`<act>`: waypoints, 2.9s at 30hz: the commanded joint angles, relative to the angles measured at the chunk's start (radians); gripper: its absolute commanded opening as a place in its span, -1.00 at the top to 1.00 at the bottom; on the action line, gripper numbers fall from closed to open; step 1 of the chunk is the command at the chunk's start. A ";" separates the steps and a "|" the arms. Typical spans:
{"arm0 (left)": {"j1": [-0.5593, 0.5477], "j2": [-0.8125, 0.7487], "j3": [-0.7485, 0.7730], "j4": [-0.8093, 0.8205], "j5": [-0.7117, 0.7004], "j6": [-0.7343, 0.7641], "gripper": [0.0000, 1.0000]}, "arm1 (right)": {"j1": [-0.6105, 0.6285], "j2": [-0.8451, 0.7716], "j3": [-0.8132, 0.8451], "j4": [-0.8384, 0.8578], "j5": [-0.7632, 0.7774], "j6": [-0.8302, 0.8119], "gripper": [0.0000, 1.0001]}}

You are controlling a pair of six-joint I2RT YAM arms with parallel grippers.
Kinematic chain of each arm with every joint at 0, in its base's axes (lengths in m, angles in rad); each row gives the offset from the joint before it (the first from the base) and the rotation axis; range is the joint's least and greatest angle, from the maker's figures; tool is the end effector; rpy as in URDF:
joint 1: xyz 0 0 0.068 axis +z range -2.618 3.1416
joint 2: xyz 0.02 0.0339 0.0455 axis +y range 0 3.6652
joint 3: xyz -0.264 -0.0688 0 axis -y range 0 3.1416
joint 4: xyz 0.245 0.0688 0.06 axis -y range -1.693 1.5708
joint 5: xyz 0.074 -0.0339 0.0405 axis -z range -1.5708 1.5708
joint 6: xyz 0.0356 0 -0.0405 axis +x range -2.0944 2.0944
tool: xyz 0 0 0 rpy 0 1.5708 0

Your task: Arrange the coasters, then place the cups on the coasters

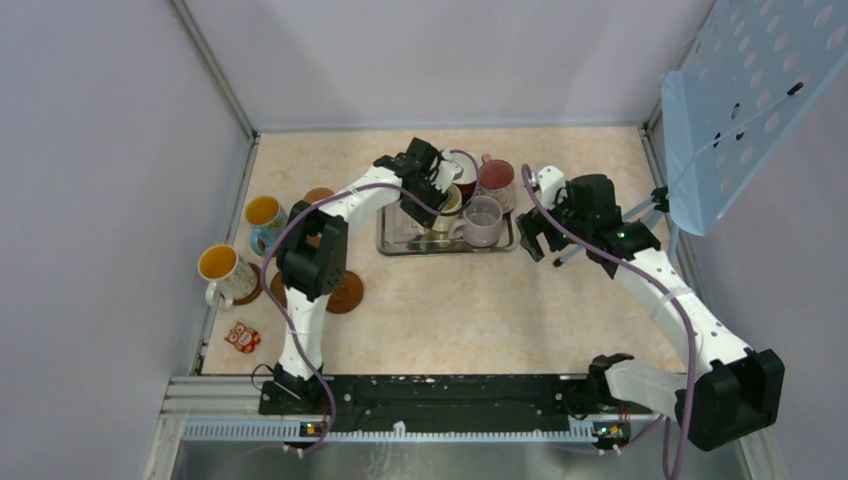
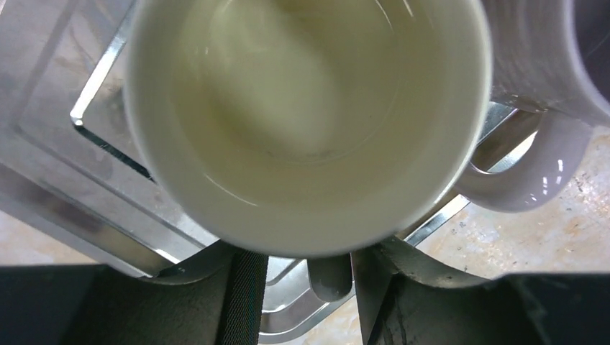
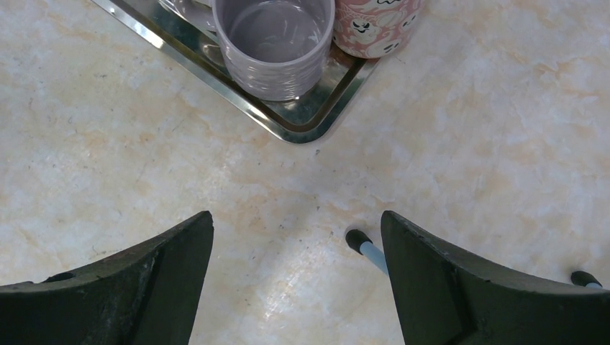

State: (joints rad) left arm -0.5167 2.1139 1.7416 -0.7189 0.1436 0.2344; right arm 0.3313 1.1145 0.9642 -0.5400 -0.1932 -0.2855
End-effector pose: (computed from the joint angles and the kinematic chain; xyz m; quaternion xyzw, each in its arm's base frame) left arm 0.3947 -0.2301 0.2094 0.3712 0.8951 -0.1023 0.2247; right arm 0.2237 0.0842 0.3038 -0.3125 0.8455 0.0969 0.4221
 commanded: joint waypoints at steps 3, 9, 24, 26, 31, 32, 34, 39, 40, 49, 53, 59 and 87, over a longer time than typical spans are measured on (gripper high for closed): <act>0.002 0.039 0.032 0.040 0.038 0.023 0.03 | -0.003 -0.029 0.005 0.014 -0.013 0.002 -0.70; 0.003 0.029 0.027 0.043 0.005 0.008 0.49 | -0.004 -0.034 0.004 0.009 -0.012 0.002 -0.70; 0.113 -0.229 -0.158 0.103 0.129 0.005 1.00 | -0.004 -0.041 -0.001 0.009 -0.020 0.004 -0.70; 0.139 -0.284 -0.207 0.146 0.164 0.007 1.00 | -0.005 -0.041 -0.002 0.008 -0.023 0.006 -0.70; 0.223 -0.394 -0.295 0.199 0.211 0.014 1.00 | -0.004 -0.042 -0.004 0.008 -0.034 0.006 -0.69; 0.246 -0.409 -0.304 0.188 0.217 0.013 1.00 | -0.004 -0.042 -0.005 0.008 -0.035 0.005 -0.69; 0.294 -0.454 -0.332 0.172 0.229 0.023 1.00 | -0.003 -0.044 -0.007 0.007 -0.036 0.002 -0.69; 0.414 -0.562 -0.453 0.157 0.247 0.069 1.00 | -0.004 -0.050 -0.025 0.020 -0.051 0.013 -0.69; 0.432 -0.577 -0.475 0.159 0.254 0.082 1.00 | -0.004 -0.050 -0.032 0.024 -0.054 0.016 -0.69; 0.532 -0.731 -0.645 0.252 0.267 0.156 1.00 | -0.002 -0.052 -0.036 0.024 -0.065 0.024 -0.69; 0.590 -0.770 -0.685 0.274 0.276 0.228 1.00 | -0.003 -0.046 -0.029 0.021 -0.066 0.020 -0.69; 0.688 -0.801 -0.711 0.269 0.327 0.316 1.00 | -0.002 -0.040 -0.018 0.017 -0.066 0.017 -0.68; 0.809 -0.790 -0.938 0.370 0.360 0.508 0.79 | -0.001 -0.028 -0.012 0.012 -0.072 0.023 -0.68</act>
State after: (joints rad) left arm 0.2871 1.3502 0.8349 -0.4061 0.5125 0.7025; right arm 0.3309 1.0878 0.9218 -0.5411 -0.2531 -0.2749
